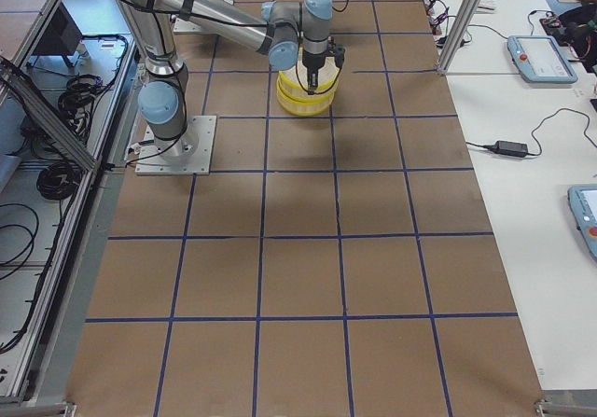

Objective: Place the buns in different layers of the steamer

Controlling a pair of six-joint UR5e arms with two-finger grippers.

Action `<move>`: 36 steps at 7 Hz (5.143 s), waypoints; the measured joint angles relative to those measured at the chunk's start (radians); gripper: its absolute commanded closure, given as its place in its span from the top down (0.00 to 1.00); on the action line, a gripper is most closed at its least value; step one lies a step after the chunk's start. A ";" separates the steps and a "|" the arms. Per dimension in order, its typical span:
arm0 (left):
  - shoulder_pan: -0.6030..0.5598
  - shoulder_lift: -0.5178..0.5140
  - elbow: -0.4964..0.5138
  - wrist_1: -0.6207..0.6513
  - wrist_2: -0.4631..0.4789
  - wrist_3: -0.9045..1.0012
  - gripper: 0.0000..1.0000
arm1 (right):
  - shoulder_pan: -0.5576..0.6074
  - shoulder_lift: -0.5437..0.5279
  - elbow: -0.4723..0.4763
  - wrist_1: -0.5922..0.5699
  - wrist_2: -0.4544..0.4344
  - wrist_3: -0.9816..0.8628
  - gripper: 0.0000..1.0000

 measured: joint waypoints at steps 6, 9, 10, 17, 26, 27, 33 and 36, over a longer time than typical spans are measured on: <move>0.000 -0.006 -0.009 0.003 0.009 -0.063 0.00 | 0.001 -0.011 0.028 0.000 -0.016 -0.006 0.12; -0.008 0.022 0.006 0.035 0.009 -0.080 0.00 | 0.002 -0.010 0.034 0.002 -0.028 -0.010 1.00; -0.020 0.046 0.028 0.027 0.007 -0.093 0.01 | 0.002 -0.011 0.032 0.005 -0.032 -0.013 1.00; -0.375 0.117 0.236 0.008 -0.119 -0.638 0.01 | -0.010 -0.104 -0.454 0.543 0.035 -0.016 1.00; -0.525 0.075 0.238 0.139 -0.138 -0.665 1.00 | -0.004 -0.137 -0.478 0.603 0.034 -0.012 1.00; -0.434 0.087 0.243 0.080 -0.139 -0.483 1.00 | -0.004 -0.137 -0.479 0.603 0.035 -0.012 1.00; 0.021 0.332 0.327 -0.541 -0.012 0.101 1.00 | -0.005 -0.136 -0.478 0.606 0.035 -0.013 1.00; 0.047 0.354 0.337 -0.574 0.017 0.206 1.00 | -0.005 -0.136 -0.478 0.607 0.034 -0.013 1.00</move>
